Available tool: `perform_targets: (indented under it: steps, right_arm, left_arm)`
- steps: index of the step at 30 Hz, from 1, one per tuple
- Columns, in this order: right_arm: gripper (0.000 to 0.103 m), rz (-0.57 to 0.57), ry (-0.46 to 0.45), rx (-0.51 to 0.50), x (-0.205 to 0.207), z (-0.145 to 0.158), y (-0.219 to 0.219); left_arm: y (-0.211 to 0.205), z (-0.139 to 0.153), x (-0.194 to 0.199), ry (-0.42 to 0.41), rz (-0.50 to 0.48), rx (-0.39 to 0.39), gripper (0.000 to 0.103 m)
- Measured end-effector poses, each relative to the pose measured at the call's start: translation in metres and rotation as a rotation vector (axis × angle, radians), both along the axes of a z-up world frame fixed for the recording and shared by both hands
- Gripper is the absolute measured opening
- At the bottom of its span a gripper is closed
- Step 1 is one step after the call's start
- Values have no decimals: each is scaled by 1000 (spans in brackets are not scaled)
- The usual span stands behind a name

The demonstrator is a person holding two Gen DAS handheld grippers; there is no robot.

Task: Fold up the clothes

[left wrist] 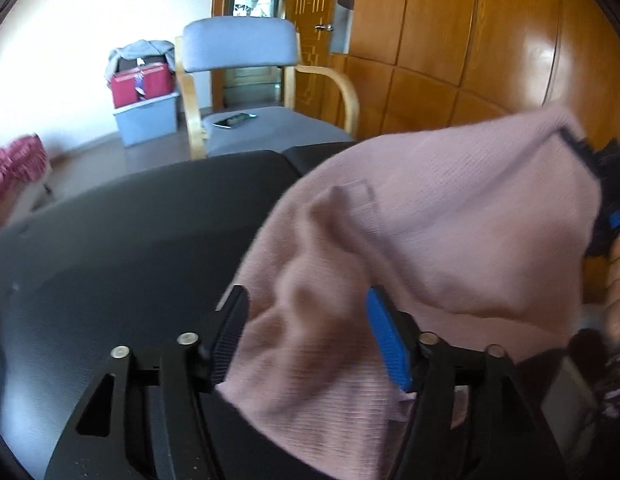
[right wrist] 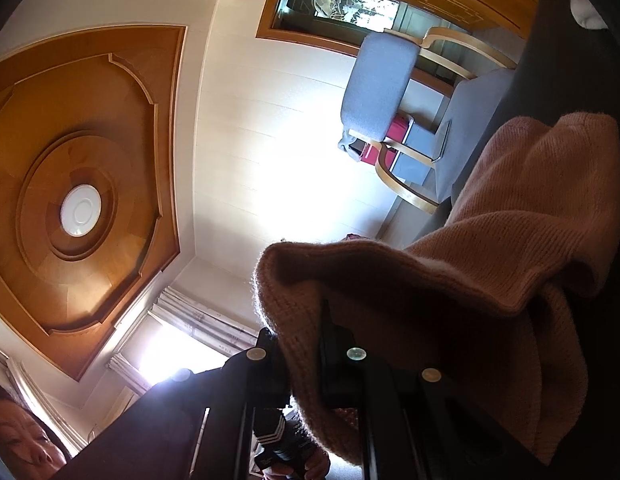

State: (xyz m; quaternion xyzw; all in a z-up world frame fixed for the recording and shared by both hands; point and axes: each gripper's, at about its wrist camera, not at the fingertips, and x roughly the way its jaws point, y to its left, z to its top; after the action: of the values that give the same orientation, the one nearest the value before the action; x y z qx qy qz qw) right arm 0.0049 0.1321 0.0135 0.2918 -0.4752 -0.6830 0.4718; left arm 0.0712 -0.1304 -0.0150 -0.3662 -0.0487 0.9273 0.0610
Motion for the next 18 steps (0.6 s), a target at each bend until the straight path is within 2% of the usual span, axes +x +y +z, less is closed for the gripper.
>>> perform_targets:
  steps: [3,7,10,11,12,14,18]
  right_arm:
    - [8,-3,-4,-1,-1,-3,4]
    - [8,-4,-13,-8,-4,-9,6]
    - [8,3,-22,-12,-7,-13,5]
    - [8,4,-26,-12,-8,-15,4]
    - [8,5,-30,-13,-9,-16,4]
    - [8,8,-38,-13,-10,-19,3]
    - [8,11,-42,-12,-9,-21,2]
  left_arm:
    - [-4,-2,-5,-20,21,25,77]
    - [5,-13,-6,-45,19,-86,77]
    - [16,-21,-3,-38,-12,-121,73]
    - [19,-24,-3,-40,-17,-131,58]
    - [21,-27,-6,-48,-17,-141,34]
    - [22,-32,-9,-59,-1,-163,20]
    - [18,-32,-7,-34,33,-156,12]
